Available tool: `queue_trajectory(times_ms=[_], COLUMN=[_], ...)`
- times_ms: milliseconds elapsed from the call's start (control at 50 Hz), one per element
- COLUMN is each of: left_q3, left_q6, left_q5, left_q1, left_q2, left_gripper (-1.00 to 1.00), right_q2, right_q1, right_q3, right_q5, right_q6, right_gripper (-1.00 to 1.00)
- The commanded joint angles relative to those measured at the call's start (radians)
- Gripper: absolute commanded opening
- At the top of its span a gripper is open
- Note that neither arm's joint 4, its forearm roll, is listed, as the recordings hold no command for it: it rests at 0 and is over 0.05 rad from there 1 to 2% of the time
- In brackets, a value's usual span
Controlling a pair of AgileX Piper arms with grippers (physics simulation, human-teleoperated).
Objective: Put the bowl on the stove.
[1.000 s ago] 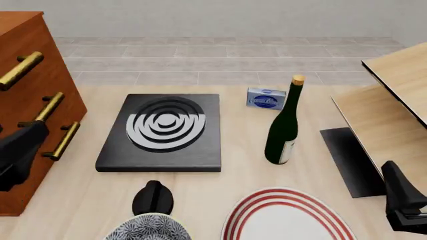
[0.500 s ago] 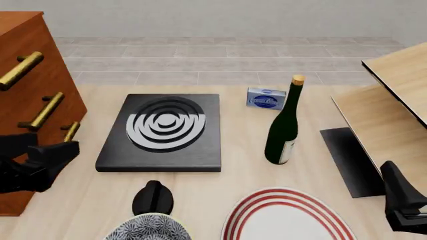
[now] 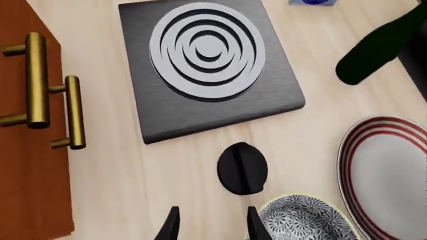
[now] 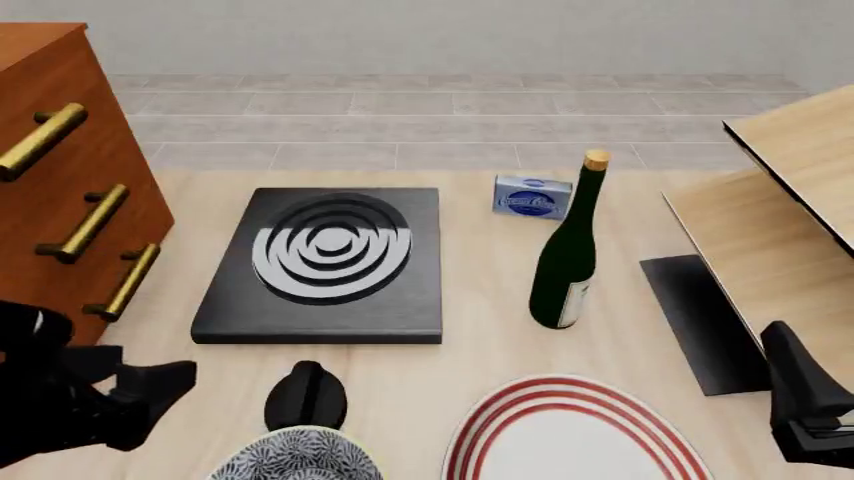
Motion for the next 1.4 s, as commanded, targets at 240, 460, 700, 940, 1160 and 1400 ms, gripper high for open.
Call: queue_trajectory(times_ms=[240, 460, 700, 940, 1160, 1400], left_q3=[0.081, 0.135, 0.185, 0.225, 0.269, 0.300], left_q6=[-0.058, -0.100, -0.145, -0.196, -0.239, -0.264], left_q5=[0.005, -0.078, -0.166, -0.259, -0.319, -0.378], left_q1=[-0.103, -0.169, -0.217, -0.271, -0.299, -0.316], left_q2=[-0.003, 0.060, 0.131, 0.212, 0.254, 0.302], left_gripper=[1.00, 1.00, 1.00, 1.00, 1.00, 1.00], right_q2=[-0.003, -0.001, -0.003, -0.003, -0.003, -0.003], right_q1=[0.004, 0.007, 0.005, 0.002, 0.003, 0.002], right_q3=[-0.001, 0.000, 0.000, -0.001, 0.000, 0.000], right_q5=[0.003, 0.000, 0.000, 0.000, 0.001, 0.000], right_q6=[-0.004, -0.007, -0.007, -0.007, -0.008, -0.006], right_gripper=[1.00, 1.00, 1.00, 1.00, 1.00, 1.00])
